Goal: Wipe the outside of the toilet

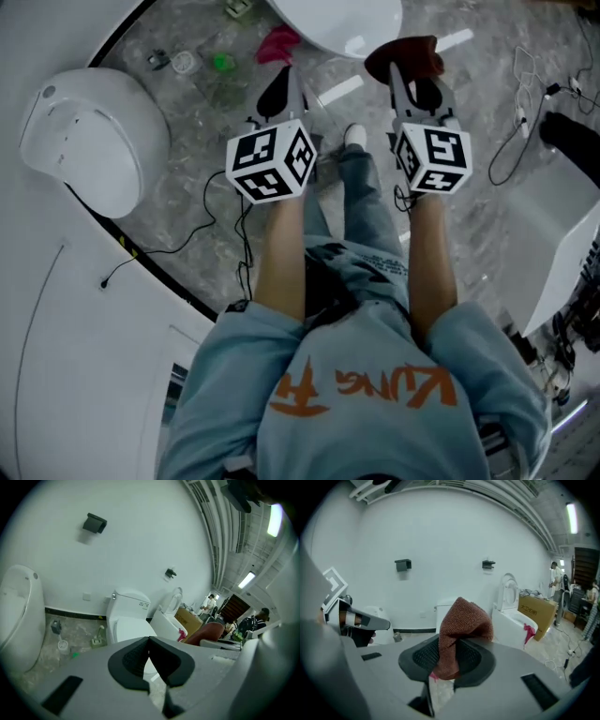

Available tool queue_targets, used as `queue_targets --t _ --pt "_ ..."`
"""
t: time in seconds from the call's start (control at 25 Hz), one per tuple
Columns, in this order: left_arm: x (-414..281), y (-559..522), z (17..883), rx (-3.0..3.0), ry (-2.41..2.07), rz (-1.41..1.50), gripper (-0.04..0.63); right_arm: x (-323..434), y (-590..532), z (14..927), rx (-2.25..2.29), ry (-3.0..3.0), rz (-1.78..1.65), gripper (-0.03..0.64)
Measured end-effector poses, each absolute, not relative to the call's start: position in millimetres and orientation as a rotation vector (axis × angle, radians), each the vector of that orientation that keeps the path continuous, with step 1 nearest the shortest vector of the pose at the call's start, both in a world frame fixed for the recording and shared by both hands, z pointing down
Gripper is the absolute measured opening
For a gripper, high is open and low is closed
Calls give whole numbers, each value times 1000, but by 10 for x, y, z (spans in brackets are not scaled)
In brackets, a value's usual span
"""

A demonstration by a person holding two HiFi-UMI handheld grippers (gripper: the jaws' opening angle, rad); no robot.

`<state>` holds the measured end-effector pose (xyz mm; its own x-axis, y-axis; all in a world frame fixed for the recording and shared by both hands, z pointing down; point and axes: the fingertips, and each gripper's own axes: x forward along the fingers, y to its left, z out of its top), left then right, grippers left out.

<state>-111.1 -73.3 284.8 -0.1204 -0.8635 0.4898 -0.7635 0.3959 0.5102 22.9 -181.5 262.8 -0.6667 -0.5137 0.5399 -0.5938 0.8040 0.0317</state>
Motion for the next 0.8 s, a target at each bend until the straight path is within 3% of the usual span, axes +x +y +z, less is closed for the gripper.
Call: queue_targets --t 0.36,0.8 --pt "-244 -519 4120 1226 -1926 -262 -5 614 -1373 3952 396 -2432 84 78" --pt "-94 -492 4788 1246 -1928 -224 -5 434 -1044 5011 161 -2382 62 77"
